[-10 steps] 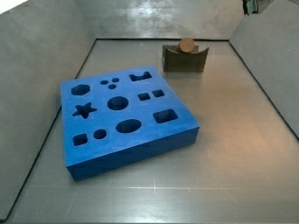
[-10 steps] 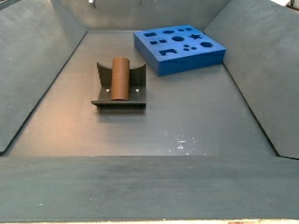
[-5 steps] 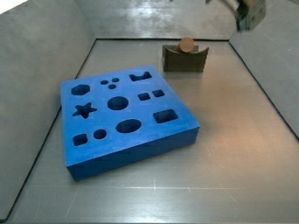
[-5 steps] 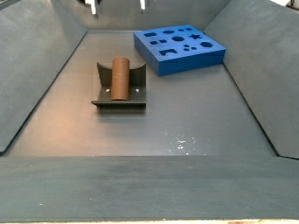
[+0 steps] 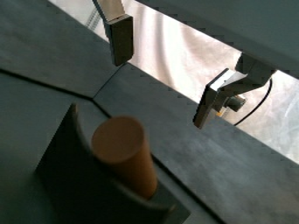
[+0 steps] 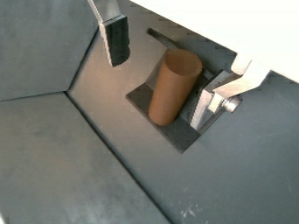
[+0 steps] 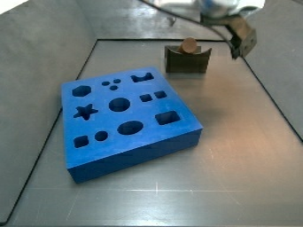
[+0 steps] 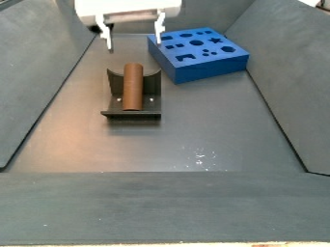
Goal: Pick up the round object. Move up. Place the round object on the fixture. Regrasp the round object. Move to above the board. Insert the round object.
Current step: Regrasp the round object.
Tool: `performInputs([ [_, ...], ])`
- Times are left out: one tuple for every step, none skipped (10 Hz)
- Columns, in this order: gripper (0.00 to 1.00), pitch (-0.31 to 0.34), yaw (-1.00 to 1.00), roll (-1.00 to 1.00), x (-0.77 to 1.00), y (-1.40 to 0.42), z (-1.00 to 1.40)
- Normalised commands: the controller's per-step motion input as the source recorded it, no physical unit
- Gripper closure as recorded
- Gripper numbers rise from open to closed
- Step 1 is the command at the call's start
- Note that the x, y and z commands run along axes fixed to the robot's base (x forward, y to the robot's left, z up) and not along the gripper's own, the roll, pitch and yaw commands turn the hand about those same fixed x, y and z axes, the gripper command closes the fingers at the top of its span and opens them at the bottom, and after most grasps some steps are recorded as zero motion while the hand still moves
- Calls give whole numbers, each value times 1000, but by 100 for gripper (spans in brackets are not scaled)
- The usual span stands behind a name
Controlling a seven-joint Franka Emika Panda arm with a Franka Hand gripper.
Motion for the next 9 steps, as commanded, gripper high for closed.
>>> performInputs([
  [0, -181, 18, 116, 105, 43, -1000],
  [0, -150, -18, 116, 115, 36, -1000],
  [0, -120, -37, 124, 110, 27, -899],
  [0, -99, -44, 116, 100, 19, -802],
  [0, -57, -49, 111, 89, 13, -607],
  [0, -19, -44, 109, 84, 10, -468],
  [0, 2, -32, 103, 82, 7, -288],
  [0, 24, -17, 84, 60, 4, -215],
  [100, 0, 0, 0, 0, 0, -833],
])
